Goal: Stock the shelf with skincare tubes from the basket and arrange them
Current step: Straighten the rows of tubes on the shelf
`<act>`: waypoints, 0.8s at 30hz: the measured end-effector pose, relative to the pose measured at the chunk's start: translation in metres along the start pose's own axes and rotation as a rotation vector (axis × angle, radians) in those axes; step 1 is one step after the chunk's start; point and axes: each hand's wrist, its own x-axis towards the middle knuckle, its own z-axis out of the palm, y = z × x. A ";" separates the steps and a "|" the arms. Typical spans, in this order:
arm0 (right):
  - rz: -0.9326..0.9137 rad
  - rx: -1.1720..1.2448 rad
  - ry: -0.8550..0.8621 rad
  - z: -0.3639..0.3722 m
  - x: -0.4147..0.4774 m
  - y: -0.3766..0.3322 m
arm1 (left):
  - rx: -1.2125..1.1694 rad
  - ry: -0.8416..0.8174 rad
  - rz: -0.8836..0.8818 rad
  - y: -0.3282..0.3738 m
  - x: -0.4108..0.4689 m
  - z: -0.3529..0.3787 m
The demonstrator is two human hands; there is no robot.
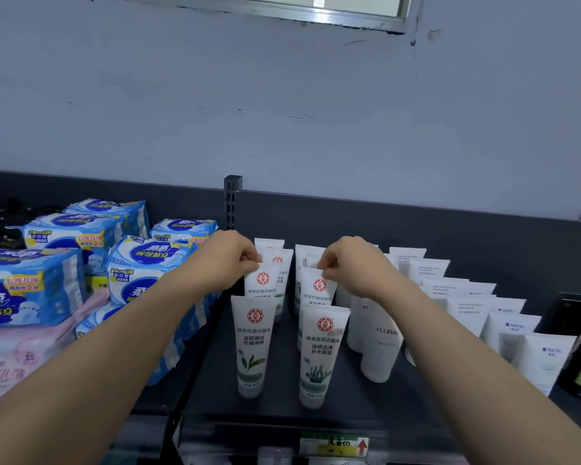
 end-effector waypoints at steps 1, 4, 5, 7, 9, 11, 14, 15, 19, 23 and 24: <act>-0.002 0.007 0.002 -0.001 -0.003 0.000 | -0.004 -0.007 0.005 0.000 -0.003 -0.001; -0.019 0.025 -0.006 -0.003 -0.011 -0.001 | -0.022 -0.023 0.019 0.001 -0.012 -0.003; -0.023 0.029 -0.011 -0.002 -0.014 -0.001 | -0.026 -0.025 0.021 0.001 -0.015 -0.003; -0.025 0.032 -0.019 -0.002 -0.017 -0.001 | -0.030 -0.029 0.020 0.000 -0.019 -0.003; -0.019 0.044 -0.024 0.000 -0.019 -0.001 | -0.045 -0.041 0.015 0.000 -0.022 -0.003; -0.008 0.059 -0.033 0.001 -0.021 -0.001 | -0.066 -0.052 0.007 -0.001 -0.023 -0.001; -0.003 0.069 -0.049 0.002 -0.023 -0.001 | -0.116 -0.056 -0.006 -0.004 -0.024 0.000; -0.005 0.070 -0.057 0.001 -0.023 -0.001 | -0.126 -0.060 -0.008 -0.004 -0.024 0.000; -0.008 0.074 -0.084 -0.002 -0.023 -0.003 | -0.145 -0.082 -0.014 -0.006 -0.023 -0.002; -0.016 0.083 -0.097 -0.003 -0.022 -0.004 | -0.133 -0.098 -0.021 -0.008 -0.023 -0.003; -0.018 0.090 -0.104 -0.003 -0.022 -0.003 | -0.133 -0.103 -0.021 -0.008 -0.023 -0.004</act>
